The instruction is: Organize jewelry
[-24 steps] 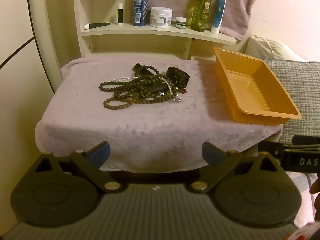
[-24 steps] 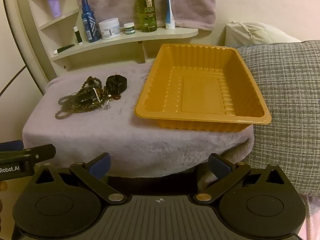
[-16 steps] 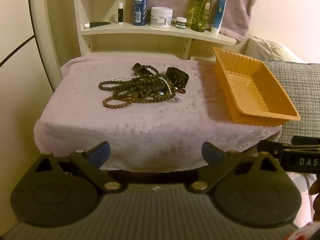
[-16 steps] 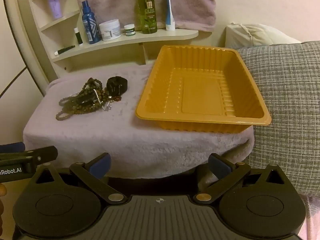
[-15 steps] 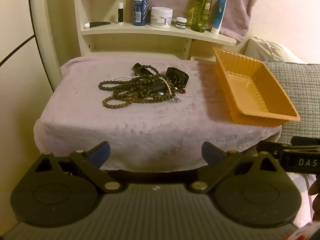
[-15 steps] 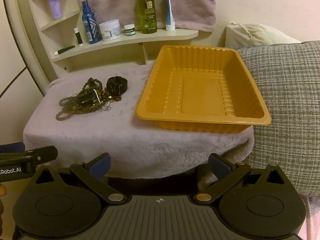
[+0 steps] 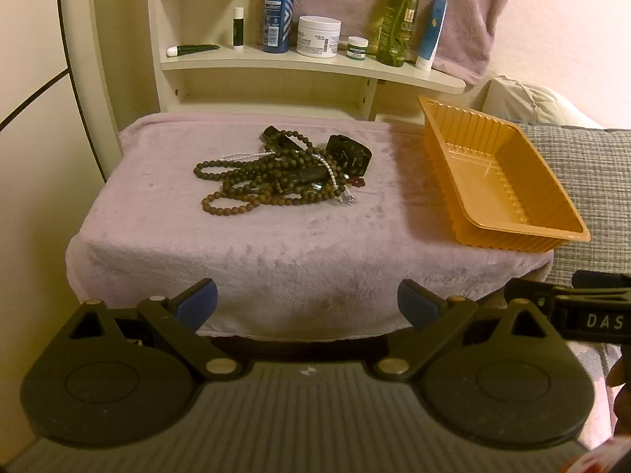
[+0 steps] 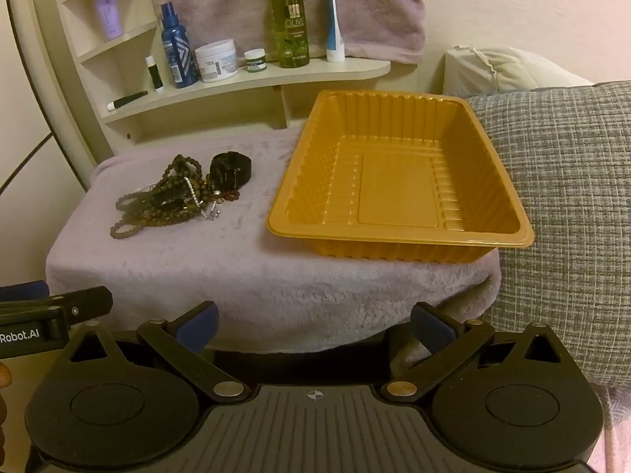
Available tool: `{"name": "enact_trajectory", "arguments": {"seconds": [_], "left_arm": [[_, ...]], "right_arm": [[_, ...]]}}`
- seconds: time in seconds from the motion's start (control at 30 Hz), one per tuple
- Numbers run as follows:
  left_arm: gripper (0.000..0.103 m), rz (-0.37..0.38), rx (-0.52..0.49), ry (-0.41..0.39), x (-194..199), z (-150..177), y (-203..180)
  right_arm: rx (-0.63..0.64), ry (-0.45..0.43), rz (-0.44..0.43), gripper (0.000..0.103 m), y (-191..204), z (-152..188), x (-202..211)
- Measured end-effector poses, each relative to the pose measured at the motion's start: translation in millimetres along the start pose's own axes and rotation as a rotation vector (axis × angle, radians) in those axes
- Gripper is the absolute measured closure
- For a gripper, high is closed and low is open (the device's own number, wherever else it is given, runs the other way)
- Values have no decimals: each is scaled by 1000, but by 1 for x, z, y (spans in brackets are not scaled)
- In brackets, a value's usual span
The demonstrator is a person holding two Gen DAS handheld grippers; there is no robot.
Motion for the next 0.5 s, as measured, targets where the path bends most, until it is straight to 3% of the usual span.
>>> {"name": "enact_trajectory", "arguments": {"seconds": [0.5], "left_arm": [[6, 3, 2, -2, 0, 0, -1]], "right_arm": [[-1, -1, 0, 0, 0, 0, 0]]}}
Point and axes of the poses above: each gripper's, at about its wrist camera, not at the fingertips, and x roughly against the way its jaws point, y to its left, z to its underside, the point moved 6 cm from there along -x, roughly the way its jaws point, and after that the axes turned 15 degrees about z, right-handed, at the moved point
